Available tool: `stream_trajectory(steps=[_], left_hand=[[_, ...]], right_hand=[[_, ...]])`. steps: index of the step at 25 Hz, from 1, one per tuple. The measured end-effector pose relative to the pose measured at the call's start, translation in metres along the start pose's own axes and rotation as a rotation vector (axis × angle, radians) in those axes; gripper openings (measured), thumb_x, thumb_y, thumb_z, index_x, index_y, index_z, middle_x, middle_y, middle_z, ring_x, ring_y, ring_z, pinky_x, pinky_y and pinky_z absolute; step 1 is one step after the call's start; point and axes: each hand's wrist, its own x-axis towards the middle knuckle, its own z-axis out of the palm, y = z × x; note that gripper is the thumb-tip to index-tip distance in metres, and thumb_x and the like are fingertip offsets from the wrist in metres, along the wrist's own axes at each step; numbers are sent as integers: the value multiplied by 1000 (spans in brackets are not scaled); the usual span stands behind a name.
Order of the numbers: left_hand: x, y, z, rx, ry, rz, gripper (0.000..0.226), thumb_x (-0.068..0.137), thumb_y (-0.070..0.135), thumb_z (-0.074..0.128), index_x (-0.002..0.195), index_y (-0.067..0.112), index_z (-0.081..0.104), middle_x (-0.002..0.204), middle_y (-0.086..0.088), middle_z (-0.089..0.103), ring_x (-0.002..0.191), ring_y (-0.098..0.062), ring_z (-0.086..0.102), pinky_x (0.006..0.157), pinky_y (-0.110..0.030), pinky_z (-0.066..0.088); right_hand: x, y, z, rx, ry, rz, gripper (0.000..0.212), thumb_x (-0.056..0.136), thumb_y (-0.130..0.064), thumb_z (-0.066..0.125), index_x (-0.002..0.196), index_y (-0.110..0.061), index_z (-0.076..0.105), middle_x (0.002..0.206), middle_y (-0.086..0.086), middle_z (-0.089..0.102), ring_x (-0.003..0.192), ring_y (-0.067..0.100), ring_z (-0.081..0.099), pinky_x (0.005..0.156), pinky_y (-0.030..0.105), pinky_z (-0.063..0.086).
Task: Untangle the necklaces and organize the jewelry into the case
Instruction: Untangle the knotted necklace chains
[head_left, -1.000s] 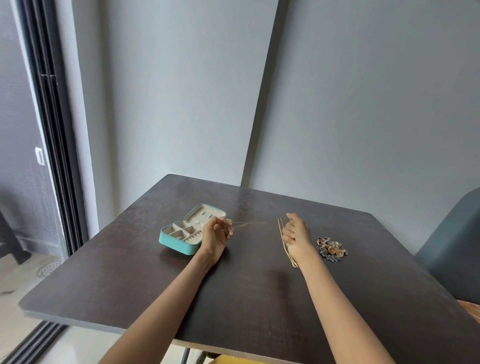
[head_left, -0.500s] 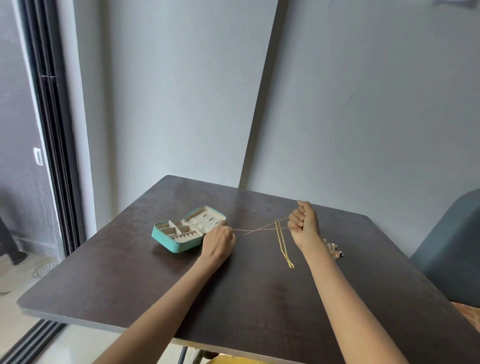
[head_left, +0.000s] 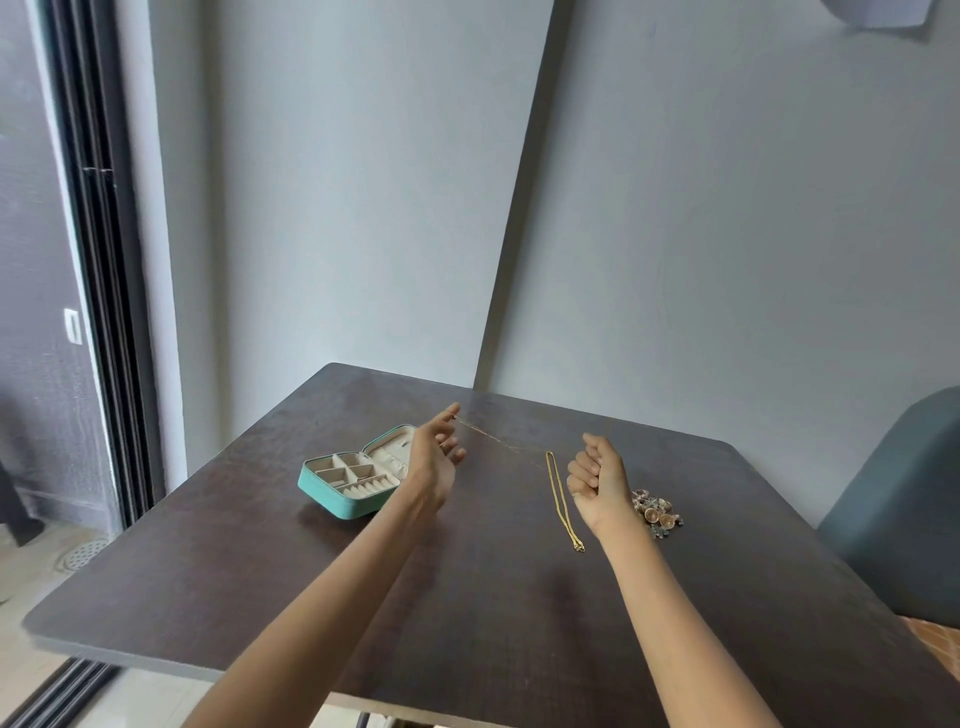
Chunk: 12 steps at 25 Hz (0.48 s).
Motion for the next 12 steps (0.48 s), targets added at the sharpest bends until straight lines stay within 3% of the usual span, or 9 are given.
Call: stream_trajectory(steps=[3, 6, 9, 12], left_hand=[[1, 6, -3, -323, -52, -52, 29, 87, 11, 36, 87, 5, 64, 50, 1, 48, 55, -15, 44, 64, -26, 42], [3, 5, -10, -377, -151, -15, 56, 95, 26, 34, 46, 11, 56, 48, -3, 46, 47, -19, 49, 62, -32, 46], [3, 11, -11, -200, -262, 19, 67, 98, 39, 30, 36, 15, 39, 42, -1, 32, 38, -16, 33, 49, -25, 37], [5, 27, -14, 131, -367, 87, 68, 99, 41, 30, 36, 16, 33, 42, 2, 28, 40, -13, 29, 51, -27, 27]], right_hand=[[1, 3, -3, 23, 31, 8, 54, 93, -14, 42, 40, -21, 33, 34, -8, 23, 24, 3, 19, 23, 15, 11], [2, 6, -1, 10, 62, 10, 43, 93, -13, 43, 54, -19, 27, 34, -9, 23, 24, 3, 19, 23, 15, 11], [6, 5, 1, 6, 86, 4, 40, 93, -13, 44, 58, -19, 25, 35, -9, 24, 25, 4, 19, 24, 15, 11], [10, 0, 3, 21, 89, -1, 39, 92, -14, 44, 59, -20, 24, 36, -9, 23, 25, 4, 19, 24, 15, 13]])
